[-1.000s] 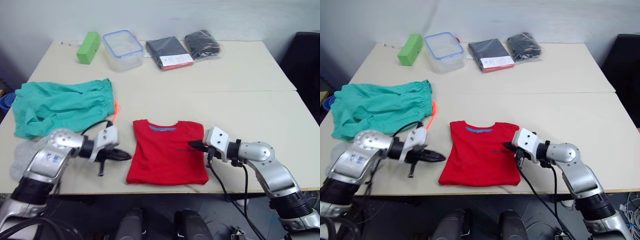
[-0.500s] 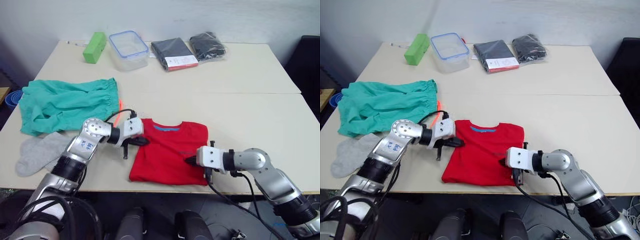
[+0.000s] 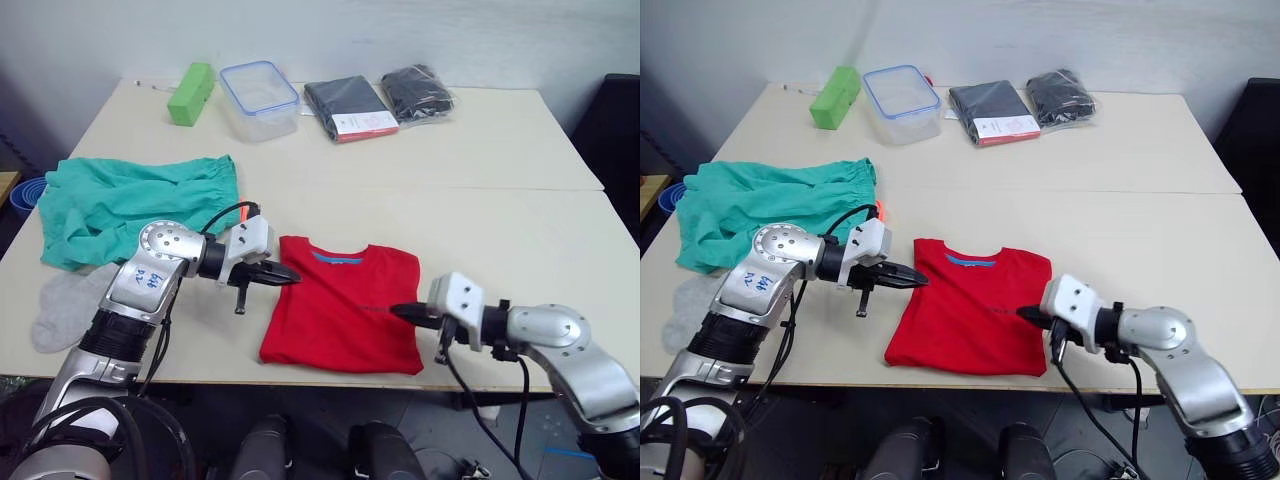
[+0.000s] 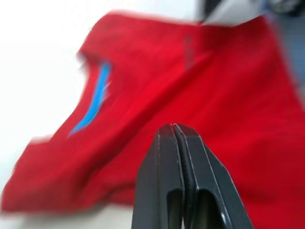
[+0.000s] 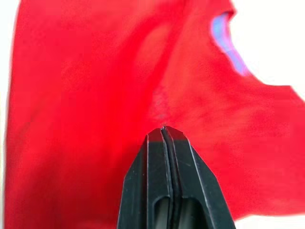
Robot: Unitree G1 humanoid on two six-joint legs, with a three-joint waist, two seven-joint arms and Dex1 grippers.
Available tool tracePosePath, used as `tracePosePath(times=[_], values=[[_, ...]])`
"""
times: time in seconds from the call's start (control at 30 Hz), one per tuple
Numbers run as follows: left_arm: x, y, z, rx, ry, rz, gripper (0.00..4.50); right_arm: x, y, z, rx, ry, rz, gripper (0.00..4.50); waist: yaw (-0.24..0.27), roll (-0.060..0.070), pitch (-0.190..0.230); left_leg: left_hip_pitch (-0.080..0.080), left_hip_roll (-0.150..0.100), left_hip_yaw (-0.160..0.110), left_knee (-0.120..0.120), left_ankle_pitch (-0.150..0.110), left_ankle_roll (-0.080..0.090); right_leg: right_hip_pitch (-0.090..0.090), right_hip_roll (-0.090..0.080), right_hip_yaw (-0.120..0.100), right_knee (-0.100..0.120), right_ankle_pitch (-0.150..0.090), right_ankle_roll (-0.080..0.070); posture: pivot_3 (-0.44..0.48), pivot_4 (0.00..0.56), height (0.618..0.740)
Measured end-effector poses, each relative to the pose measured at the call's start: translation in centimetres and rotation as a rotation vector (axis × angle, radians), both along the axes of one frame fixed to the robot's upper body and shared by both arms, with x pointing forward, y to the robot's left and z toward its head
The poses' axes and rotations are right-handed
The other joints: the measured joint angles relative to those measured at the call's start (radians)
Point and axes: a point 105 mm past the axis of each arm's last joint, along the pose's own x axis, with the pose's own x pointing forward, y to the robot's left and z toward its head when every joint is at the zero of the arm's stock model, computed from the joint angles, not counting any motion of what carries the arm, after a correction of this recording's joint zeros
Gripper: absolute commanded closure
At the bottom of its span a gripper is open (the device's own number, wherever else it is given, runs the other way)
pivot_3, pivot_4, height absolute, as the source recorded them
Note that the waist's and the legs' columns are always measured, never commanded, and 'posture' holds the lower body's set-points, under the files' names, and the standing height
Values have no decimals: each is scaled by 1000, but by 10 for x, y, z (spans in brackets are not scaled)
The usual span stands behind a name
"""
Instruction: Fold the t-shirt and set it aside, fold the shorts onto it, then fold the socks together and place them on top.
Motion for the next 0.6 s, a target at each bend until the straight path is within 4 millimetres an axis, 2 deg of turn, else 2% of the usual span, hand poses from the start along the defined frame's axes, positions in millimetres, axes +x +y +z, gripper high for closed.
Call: tracePosePath(times=[0.07, 0.17, 0.27, 0.4, 0.57, 0.6], values=[[-4, -11, -2, -9, 15, -36, 4500, -14, -26, -9, 11, 196, -63, 3612, 11, 0, 0, 0, 0, 0, 0, -1, 2, 1, 0, 0, -3, 0, 0, 0, 150, 740], [-6, -20, -7, -20, 41, -54, 3924, -23, -51, -13, 48, 385, -129, 2597, 12, 0, 0, 0, 0, 1, 0, -3, 4, 1, 0, 1, -4, 1, 1, 0, 150, 740], [-7, -24, -6, -47, 56, -61, 3017, -24, -65, -9, 150, 556, -191, 1551, -3, 0, 0, 0, 1, 1, -1, -4, 6, 1, 0, 0, -4, 1, 1, 0, 150, 740], [-12, -28, 1, -62, 25, -79, 1699, -9, -63, -2, 288, 678, -240, 95, -14, 0, 0, 1, 1, 0, -2, -3, 5, 1, 0, -1, -3, 1, 0, 0, 150, 740], [-10, -21, 2, -68, 4, -40, 159, -5, -39, -17, 345, 815, -201, 0, -11, 1, 1, 0, 0, 1, -1, -1, 3, 0, 0, 0, -4, 1, 1, 0, 150, 740], [-10, -19, 1, -70, 1, -28, 26, 0, -31, -19, 359, 835, -190, 0, -13, 1, 1, 0, 0, 1, -1, -2, 3, 0, 0, 0, -4, 1, 1, 0, 150, 740]])
